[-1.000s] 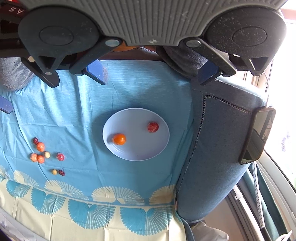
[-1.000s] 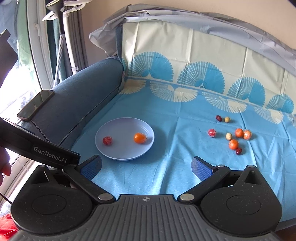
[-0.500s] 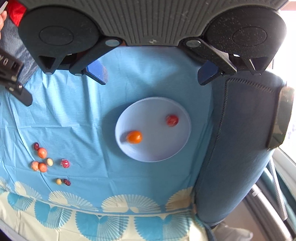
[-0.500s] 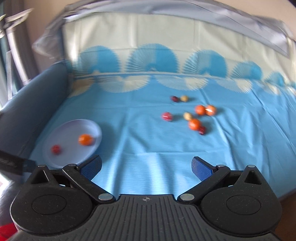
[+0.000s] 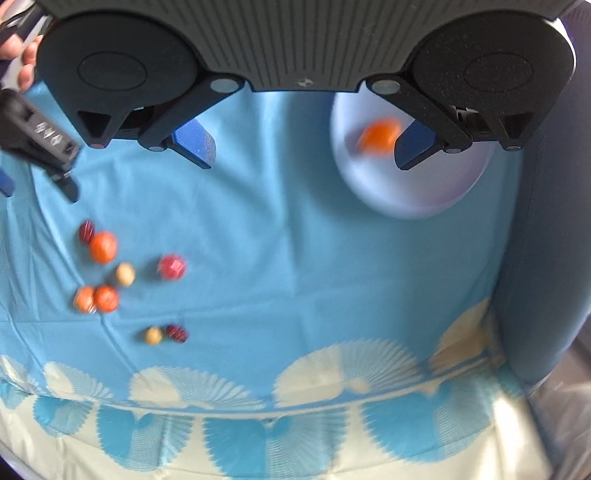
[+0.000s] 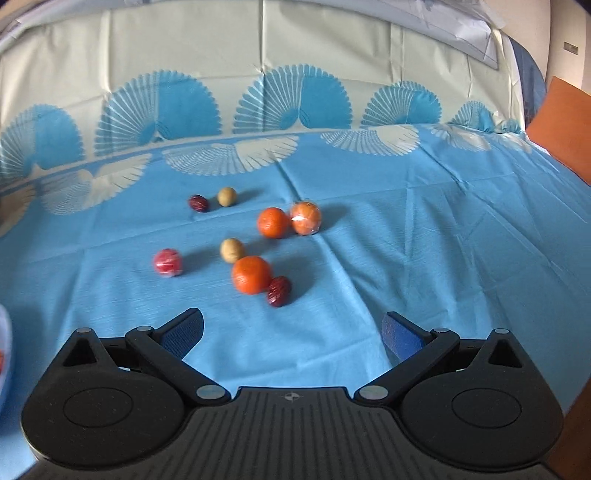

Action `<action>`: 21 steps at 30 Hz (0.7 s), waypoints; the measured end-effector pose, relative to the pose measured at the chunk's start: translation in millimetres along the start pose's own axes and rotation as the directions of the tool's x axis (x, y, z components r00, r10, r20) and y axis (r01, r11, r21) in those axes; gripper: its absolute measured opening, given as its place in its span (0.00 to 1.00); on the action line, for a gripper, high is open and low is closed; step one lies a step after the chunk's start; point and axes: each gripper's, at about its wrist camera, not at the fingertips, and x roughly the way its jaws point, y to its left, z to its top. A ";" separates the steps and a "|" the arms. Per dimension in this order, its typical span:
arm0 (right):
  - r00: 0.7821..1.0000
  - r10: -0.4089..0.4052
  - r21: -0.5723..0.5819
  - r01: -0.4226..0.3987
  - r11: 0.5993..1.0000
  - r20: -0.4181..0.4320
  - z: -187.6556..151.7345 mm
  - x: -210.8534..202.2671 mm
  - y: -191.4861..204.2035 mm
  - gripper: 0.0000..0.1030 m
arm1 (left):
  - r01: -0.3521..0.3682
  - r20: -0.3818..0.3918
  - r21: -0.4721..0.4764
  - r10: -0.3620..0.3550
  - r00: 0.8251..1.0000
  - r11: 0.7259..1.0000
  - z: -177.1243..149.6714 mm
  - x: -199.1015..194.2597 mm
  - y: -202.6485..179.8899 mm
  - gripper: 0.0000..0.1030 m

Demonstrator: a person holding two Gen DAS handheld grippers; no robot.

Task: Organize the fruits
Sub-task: 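Grasp a red wrapped fruit with left tool while right tool grasps a dark date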

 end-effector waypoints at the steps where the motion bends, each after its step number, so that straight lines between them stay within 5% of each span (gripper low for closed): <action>1: 1.000 -0.010 -0.004 0.009 1.000 -0.008 1.1 13.7 0.5 0.99 | 0.009 0.008 0.016 -0.009 1.000 1.000 9.0 11.3 -9.4 1.00; 6: 0.998 -0.021 -0.039 0.019 0.999 -0.060 -4.0 69.9 6.5 0.88 | 0.073 0.009 0.121 -0.075 0.997 0.990 42.8 68.2 -54.4 1.00; 11: 1.000 -0.001 -0.051 0.001 0.999 -0.002 -3.4 82.4 4.4 0.70 | 0.124 0.023 0.200 -0.131 0.991 0.972 66.9 114.0 -91.7 1.00; 19: 1.000 -0.003 -0.054 0.005 0.999 0.023 -5.8 84.2 1.4 0.68 | 0.196 -0.035 0.204 -0.193 0.981 0.959 80.7 152.7 -113.1 0.99; 21: 0.999 -0.002 -0.055 0.004 0.998 0.037 -6.5 80.4 1.1 0.41 | 0.186 0.034 0.166 -0.194 0.980 0.968 79.3 145.3 -108.5 0.82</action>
